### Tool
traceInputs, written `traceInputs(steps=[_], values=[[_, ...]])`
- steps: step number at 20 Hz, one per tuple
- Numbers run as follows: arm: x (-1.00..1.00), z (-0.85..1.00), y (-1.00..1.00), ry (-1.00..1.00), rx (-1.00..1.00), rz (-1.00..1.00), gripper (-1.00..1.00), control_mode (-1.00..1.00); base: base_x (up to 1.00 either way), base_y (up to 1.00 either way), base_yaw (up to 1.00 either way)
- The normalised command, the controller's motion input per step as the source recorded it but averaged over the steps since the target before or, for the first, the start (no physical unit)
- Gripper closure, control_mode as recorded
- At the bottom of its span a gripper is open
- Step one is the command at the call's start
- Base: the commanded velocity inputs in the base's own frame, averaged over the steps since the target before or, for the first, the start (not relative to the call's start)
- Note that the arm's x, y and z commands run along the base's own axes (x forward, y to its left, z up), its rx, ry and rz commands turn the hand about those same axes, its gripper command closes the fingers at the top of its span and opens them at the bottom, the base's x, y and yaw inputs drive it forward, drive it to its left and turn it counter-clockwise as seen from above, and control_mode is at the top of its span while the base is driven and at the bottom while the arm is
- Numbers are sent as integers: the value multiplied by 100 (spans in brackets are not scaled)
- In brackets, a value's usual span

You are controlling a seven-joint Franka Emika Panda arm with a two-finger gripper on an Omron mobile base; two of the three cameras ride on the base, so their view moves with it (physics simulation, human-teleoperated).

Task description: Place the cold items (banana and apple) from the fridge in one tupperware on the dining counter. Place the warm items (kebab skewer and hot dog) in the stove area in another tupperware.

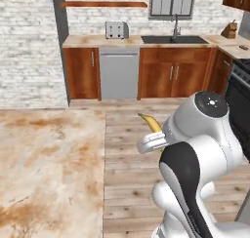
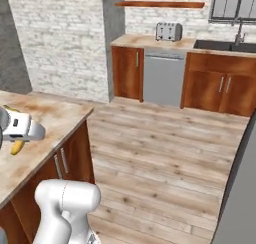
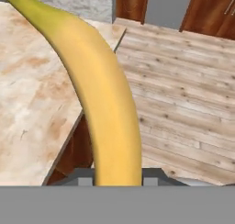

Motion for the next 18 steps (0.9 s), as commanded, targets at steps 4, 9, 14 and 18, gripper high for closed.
traceInputs(steps=[4, 9, 14, 18], values=[[0, 0, 0, 0, 0, 0, 100, 100, -79, -9, 44], [0, 0, 0, 0, 0, 0, 100, 100, -35, -10, 36], [0, 0, 0, 0, 0, 0, 100, 100, -65, -20, 40], [0, 0, 0, 0, 0, 0, 100, 100, -92, -1, 40]])
